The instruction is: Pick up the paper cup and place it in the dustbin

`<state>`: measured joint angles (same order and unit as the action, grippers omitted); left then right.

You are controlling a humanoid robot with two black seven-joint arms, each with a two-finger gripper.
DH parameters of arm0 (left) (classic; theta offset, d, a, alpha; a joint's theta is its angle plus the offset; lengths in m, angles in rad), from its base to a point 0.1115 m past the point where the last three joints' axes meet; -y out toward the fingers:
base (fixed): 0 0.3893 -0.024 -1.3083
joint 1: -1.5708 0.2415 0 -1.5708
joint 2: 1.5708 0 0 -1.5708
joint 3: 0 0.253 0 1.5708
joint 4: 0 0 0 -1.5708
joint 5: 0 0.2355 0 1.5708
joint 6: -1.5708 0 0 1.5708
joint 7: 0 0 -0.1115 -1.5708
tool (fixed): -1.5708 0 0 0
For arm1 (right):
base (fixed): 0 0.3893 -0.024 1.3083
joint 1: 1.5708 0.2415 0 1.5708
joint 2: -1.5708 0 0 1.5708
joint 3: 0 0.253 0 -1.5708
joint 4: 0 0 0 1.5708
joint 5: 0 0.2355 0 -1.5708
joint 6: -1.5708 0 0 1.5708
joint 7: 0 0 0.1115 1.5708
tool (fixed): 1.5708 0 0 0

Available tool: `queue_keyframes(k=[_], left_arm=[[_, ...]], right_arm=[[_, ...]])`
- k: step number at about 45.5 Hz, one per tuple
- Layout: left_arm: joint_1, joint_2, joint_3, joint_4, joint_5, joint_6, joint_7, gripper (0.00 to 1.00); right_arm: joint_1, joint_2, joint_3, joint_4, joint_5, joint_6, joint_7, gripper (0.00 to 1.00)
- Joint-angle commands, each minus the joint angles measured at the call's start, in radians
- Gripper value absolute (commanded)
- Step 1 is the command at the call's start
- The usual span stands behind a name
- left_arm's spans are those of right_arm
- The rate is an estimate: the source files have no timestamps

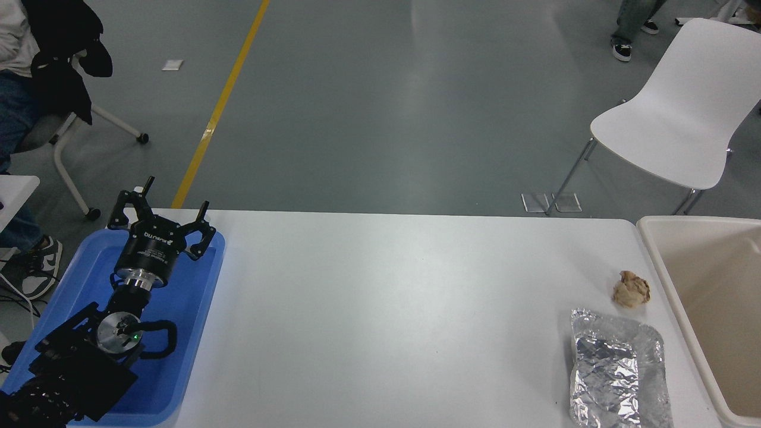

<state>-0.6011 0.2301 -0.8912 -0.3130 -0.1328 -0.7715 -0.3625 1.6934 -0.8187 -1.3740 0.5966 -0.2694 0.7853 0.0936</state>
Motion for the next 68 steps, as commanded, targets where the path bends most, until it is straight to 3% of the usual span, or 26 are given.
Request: queue_keyframes(k=[1, 11, 25, 40, 54, 68], left_arm=[[0.0, 0.0, 0.0, 0.0, 0.001, 0.0, 0.0, 1.0], [0.0, 0.0, 0.0, 0.0, 0.001, 0.0, 0.0, 1.0], [0.0, -0.002, 0.0, 0.0, 0.001, 0.0, 0.0, 1.0], [0.0, 0.0, 0.0, 0.0, 0.001, 0.0, -0.001, 1.0], [0.001, 0.0, 0.0, 0.0, -0.001, 0.0, -0.001, 1.0], [0.001, 0.0, 0.0, 0.0, 0.001, 0.0, -0.001, 1.0]], right_arm=[[-0.299, -0.01, 0.205, -0.239, -0.001, 0.0, 0.0, 0.0], [-0.555, 0.044, 0.398, -0.405, 0.003, 0.0, -0.002, 0.0], [-0.767, 0.092, 0.513, -0.434, 0.018, 0.0, -0.003, 0.0], [-0.988, 0.125, 0.773, -0.434, 0.022, -0.423, -0.003, 0.0], [-1.028, 0.171, 0.797, -0.434, 0.022, -0.733, -0.014, 0.0], [-1.04, 0.199, 0.855, -0.434, 0.036, -0.874, -0.037, 0.0]])
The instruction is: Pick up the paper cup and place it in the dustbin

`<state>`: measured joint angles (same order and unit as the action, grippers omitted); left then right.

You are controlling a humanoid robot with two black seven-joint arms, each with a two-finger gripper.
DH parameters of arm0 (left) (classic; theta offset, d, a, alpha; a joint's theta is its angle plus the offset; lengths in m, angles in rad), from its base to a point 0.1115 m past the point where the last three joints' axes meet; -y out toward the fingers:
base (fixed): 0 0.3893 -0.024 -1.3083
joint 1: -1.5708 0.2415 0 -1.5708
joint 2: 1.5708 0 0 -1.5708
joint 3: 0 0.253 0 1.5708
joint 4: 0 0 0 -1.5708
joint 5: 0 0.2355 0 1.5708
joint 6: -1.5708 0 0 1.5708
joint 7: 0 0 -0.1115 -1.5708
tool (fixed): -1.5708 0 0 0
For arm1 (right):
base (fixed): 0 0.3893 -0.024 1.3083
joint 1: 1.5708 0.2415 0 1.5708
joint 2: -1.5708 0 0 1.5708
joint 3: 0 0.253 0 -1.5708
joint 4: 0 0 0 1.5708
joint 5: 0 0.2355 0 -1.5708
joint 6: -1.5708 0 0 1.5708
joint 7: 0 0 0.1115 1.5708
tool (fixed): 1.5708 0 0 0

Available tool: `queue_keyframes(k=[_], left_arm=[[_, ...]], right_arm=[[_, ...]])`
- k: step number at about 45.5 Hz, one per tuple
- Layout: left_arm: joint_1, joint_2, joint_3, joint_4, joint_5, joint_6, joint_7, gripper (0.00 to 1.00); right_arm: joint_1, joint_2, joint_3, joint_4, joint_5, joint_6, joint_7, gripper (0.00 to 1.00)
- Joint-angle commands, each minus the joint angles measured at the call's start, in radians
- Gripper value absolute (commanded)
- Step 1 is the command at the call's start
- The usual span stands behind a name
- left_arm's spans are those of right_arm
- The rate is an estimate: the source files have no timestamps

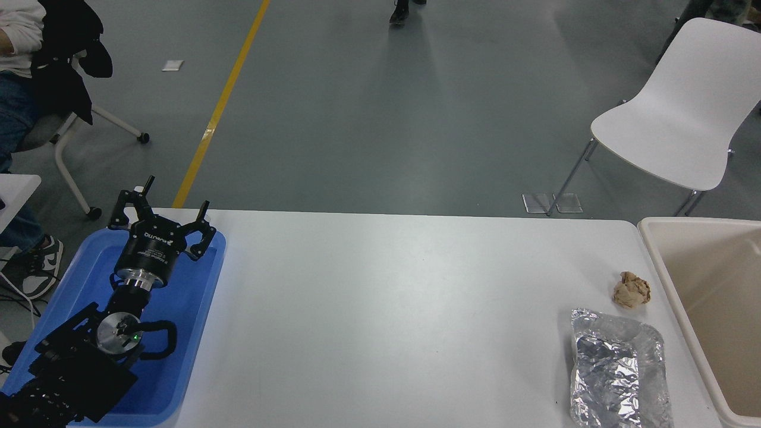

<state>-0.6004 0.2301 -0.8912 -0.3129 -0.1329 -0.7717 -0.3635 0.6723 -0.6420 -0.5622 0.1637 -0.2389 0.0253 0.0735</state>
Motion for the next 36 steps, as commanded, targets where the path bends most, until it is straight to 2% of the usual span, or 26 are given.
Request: queue_keyframes(k=[1, 8, 9, 12, 14, 15, 16, 21, 36], left_arm=[[-0.001, 0.0, 0.0, 0.0, 0.001, 0.0, 0.0, 1.0], [-0.001, 0.0, 0.0, 0.0, -0.001, 0.0, 0.0, 1.0], [-0.001, 0.0, 0.0, 0.0, -0.001, 0.0, 0.0, 1.0], [-0.001, 0.0, 0.0, 0.0, 0.001, 0.0, 0.0, 1.0], [-0.001, 0.0, 0.0, 0.0, 0.001, 0.0, 0.0, 1.0], [-0.001, 0.0, 0.0, 0.0, 0.001, 0.0, 0.0, 1.0], [-0.001, 0.0, 0.0, 0.0, -0.001, 0.0, 0.0, 1.0], [-0.001, 0.0, 0.0, 0.0, -0.001, 0.0, 0.0, 1.0], [-0.001, 0.0, 0.0, 0.0, 0.001, 0.0, 0.0, 1.0]], right_arm=[[-0.02, 0.024, 0.045, -0.001, 0.006, -0.114, -0.018, 0.0], [-0.019, 0.038, 0.047, 0.0, 0.007, -0.116, -0.018, 0.0], [-0.019, 0.038, 0.047, 0.0, 0.007, -0.116, -0.017, 0.08], [-0.019, 0.036, 0.047, -0.001, 0.006, -0.123, -0.017, 0.55], [-0.019, 0.035, 0.047, -0.001, 0.006, -0.128, -0.015, 0.81], [-0.019, 0.035, 0.047, -0.001, 0.006, -0.13, -0.015, 0.9], [-0.019, 0.036, 0.047, -0.001, 0.006, -0.13, -0.015, 0.93], [-0.019, 0.038, 0.047, 0.005, 0.006, -0.13, -0.015, 1.0], [-0.011, 0.059, 0.045, 0.019, 0.006, -0.122, -0.017, 1.0]])
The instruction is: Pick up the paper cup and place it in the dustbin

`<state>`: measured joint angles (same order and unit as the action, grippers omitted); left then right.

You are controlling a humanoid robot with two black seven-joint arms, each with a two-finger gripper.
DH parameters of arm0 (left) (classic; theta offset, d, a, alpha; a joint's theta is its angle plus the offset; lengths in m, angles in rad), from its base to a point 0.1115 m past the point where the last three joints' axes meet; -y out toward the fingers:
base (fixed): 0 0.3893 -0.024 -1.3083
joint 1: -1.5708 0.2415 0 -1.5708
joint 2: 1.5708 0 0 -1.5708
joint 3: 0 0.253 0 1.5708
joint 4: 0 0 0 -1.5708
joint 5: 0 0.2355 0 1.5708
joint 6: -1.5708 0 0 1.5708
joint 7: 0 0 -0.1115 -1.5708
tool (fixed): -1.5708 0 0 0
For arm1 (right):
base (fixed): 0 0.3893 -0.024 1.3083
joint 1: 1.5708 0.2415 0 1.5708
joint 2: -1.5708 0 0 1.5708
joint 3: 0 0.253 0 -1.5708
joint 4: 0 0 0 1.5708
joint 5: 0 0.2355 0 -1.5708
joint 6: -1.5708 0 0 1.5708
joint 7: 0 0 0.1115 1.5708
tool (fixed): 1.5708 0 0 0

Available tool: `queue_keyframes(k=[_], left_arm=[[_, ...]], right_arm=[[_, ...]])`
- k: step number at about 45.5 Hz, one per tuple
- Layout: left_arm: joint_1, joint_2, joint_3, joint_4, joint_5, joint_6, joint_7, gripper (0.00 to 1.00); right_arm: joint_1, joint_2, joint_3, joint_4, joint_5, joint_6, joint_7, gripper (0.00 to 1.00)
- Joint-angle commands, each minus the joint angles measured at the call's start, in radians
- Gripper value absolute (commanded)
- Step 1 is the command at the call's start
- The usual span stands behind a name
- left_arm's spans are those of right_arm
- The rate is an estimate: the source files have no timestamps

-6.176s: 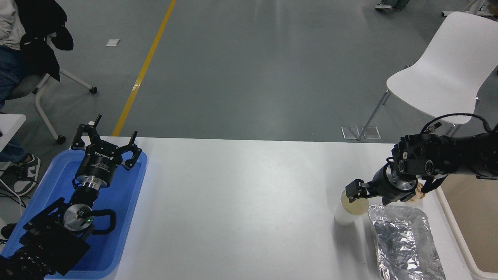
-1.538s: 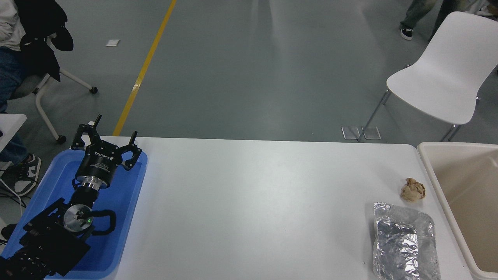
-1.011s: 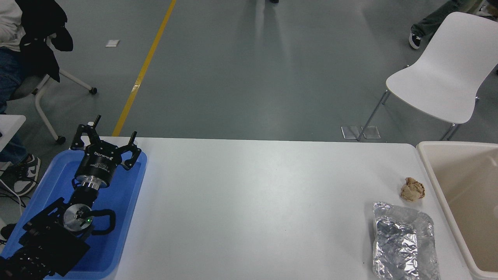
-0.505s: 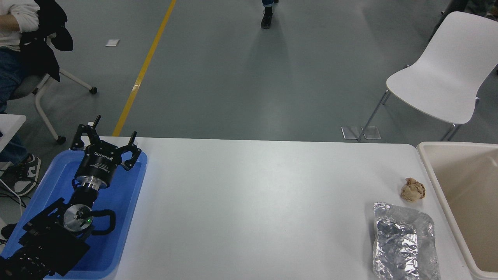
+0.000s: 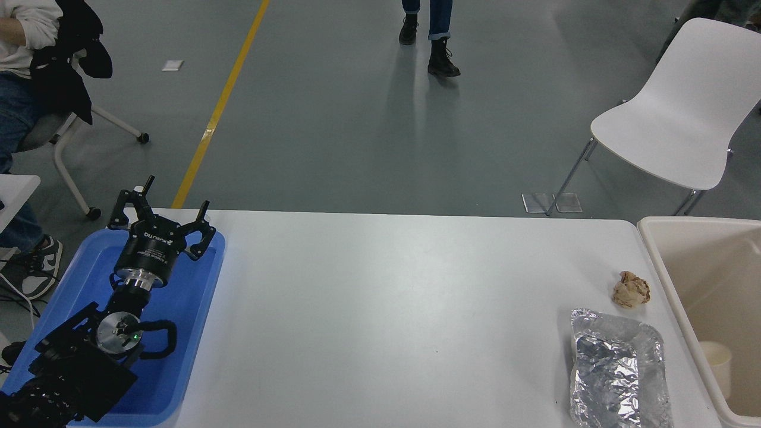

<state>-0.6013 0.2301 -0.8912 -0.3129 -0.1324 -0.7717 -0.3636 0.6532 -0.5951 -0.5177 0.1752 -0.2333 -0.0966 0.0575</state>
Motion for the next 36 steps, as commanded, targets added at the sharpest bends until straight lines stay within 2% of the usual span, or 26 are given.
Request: queue_keyframes(k=[1, 24, 32, 36], left_arm=[[0.0, 0.0, 0.0, 0.0, 0.0, 0.0, 0.0, 1.0], [0.002, 0.0, 0.0, 0.0, -0.001, 0.0, -0.001, 1.0], [0.0, 0.0, 0.0, 0.0, -0.001, 0.0, -0.001, 1.0], [0.0, -0.002, 0.0, 0.0, -0.001, 0.0, -0.001, 1.0]], right_arm=[[0.008, 0.012, 0.001, 0.007, 0.0, 0.0, -0.001, 1.0], [0.031, 0.034, -0.013, 0.023, -0.02, 0.011, -0.002, 1.0], [0.144, -0.06, -0.033, 0.245, -0.073, 0.048, -0.008, 1.0], [0.212, -0.13, -0.044, 0.392, -0.107, 0.044, -0.033, 1.0]])
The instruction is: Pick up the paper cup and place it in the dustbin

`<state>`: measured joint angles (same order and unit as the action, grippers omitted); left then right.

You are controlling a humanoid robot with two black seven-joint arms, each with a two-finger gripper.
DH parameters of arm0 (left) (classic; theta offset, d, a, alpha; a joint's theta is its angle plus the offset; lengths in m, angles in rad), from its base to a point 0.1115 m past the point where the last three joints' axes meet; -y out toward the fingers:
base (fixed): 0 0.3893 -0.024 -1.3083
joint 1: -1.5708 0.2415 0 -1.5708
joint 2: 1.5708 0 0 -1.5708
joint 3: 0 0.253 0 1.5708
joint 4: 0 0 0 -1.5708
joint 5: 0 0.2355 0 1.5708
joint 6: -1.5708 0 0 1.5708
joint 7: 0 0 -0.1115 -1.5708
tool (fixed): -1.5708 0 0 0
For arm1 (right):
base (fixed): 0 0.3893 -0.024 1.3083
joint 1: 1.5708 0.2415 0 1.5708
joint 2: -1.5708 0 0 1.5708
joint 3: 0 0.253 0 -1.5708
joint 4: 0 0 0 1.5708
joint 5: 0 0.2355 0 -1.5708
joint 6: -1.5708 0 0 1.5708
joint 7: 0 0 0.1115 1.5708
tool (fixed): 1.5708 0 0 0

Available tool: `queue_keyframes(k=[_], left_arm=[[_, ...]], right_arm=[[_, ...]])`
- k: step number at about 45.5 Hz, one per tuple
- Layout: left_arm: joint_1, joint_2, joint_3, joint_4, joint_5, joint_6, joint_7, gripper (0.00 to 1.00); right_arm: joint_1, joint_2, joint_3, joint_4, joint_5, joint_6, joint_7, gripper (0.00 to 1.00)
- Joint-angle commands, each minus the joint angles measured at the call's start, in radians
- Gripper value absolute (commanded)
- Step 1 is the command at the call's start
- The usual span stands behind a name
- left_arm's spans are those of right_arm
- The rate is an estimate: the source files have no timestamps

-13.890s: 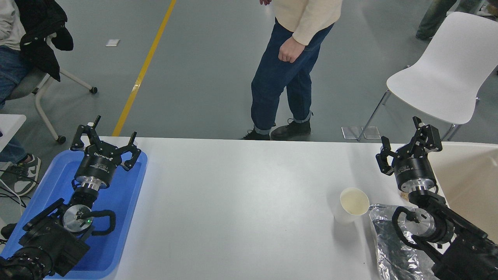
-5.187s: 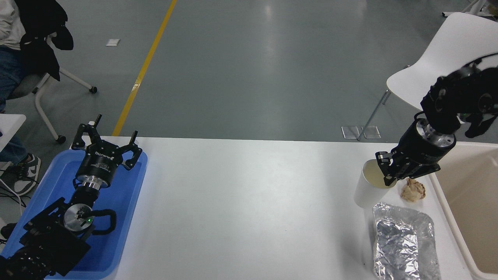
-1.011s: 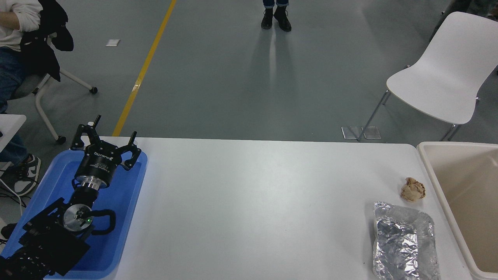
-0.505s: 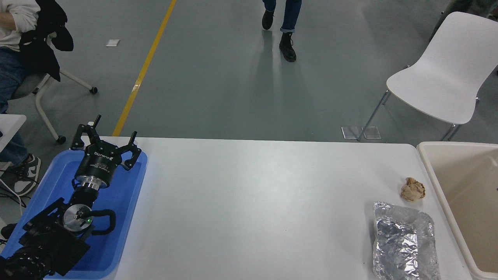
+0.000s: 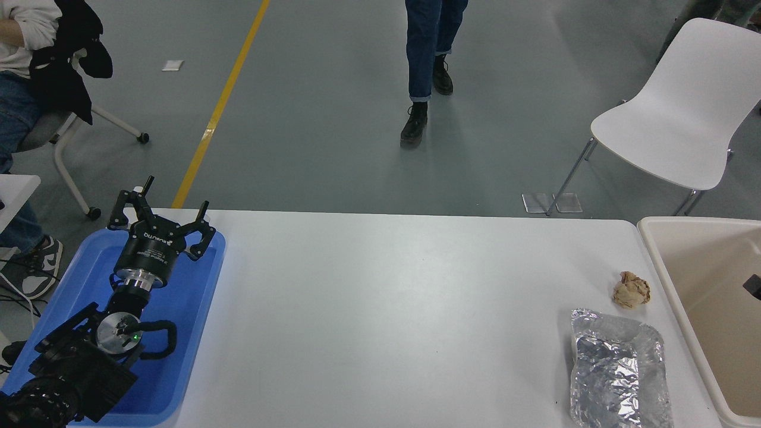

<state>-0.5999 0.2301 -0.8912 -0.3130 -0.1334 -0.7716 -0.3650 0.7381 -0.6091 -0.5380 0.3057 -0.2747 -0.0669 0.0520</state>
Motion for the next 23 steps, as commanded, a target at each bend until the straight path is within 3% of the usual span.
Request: queue_keyframes(k=[1, 12, 23], left_arm=[[-0.001, -0.002, 0.0, 0.0, 0.0, -0.001, 0.0, 1.0], [-0.001, -0.002, 0.0, 0.0, 0.001, -0.002, 0.001, 1.0], [-0.003, -0.002, 0.0, -0.001, 0.002, -0.001, 0.003, 1.0]], right_arm=[[0.145, -0.132, -0.023, 0.295, -0.07, 0.015, -0.032, 1.0], [0.384, -0.271, -0.152, 0.605, -0.074, 0.021, -0.04, 1.0], [0.768, -0.261, -0.542, 0.881, -0.074, 0.081, -0.04, 1.0]])
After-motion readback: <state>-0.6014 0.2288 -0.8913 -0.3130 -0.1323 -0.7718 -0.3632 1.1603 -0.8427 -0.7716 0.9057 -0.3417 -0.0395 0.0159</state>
